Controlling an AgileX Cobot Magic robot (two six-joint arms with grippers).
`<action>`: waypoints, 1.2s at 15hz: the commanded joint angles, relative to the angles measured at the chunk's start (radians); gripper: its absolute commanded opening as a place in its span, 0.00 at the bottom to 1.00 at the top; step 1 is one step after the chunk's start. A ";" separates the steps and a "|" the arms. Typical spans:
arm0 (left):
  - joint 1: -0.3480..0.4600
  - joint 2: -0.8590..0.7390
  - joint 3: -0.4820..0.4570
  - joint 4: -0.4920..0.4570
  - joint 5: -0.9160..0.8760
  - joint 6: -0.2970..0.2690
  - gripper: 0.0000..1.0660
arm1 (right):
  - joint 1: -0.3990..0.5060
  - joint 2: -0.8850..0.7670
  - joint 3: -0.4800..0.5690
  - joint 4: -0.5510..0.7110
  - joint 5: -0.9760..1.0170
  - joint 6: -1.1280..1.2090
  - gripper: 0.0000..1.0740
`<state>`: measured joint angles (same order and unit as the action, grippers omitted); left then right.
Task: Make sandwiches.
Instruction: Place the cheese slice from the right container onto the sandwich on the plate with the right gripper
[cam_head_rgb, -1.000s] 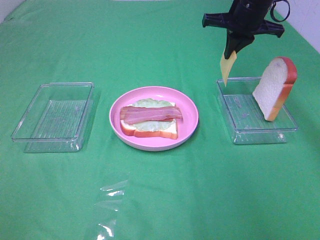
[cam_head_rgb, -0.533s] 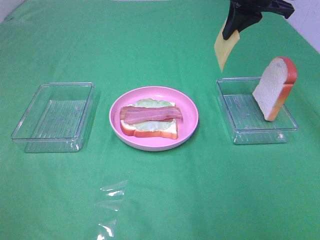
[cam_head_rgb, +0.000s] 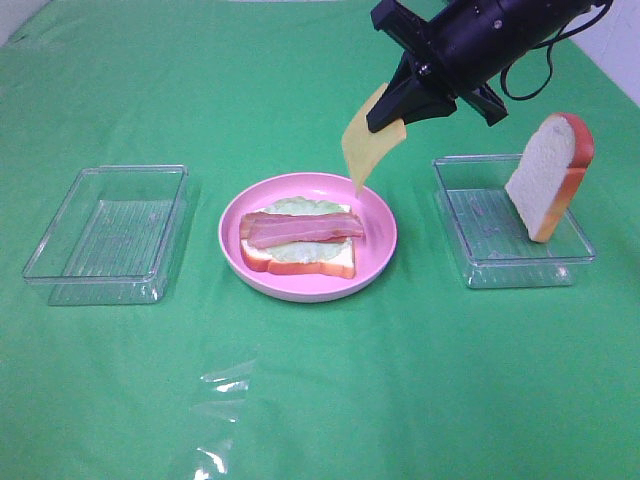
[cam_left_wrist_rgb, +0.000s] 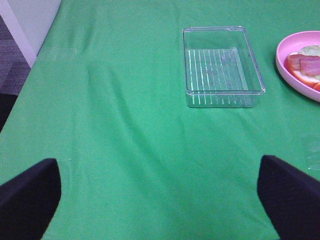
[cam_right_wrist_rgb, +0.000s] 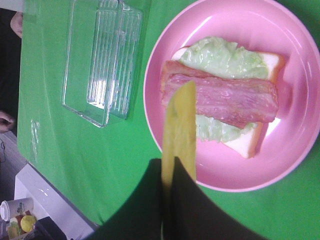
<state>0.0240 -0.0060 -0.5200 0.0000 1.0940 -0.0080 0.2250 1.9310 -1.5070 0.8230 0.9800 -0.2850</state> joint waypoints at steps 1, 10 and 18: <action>0.000 -0.016 0.003 0.000 -0.016 -0.005 0.95 | 0.000 0.034 0.009 0.065 -0.023 -0.022 0.00; 0.000 -0.016 0.003 0.000 -0.016 -0.001 0.95 | 0.146 0.233 -0.048 0.285 -0.155 -0.105 0.00; 0.000 -0.016 0.003 0.000 -0.016 0.000 0.95 | 0.150 0.283 -0.063 0.223 -0.223 -0.079 0.00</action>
<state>0.0240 -0.0060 -0.5200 0.0000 1.0940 -0.0080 0.3760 2.2120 -1.5660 1.0560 0.7630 -0.3680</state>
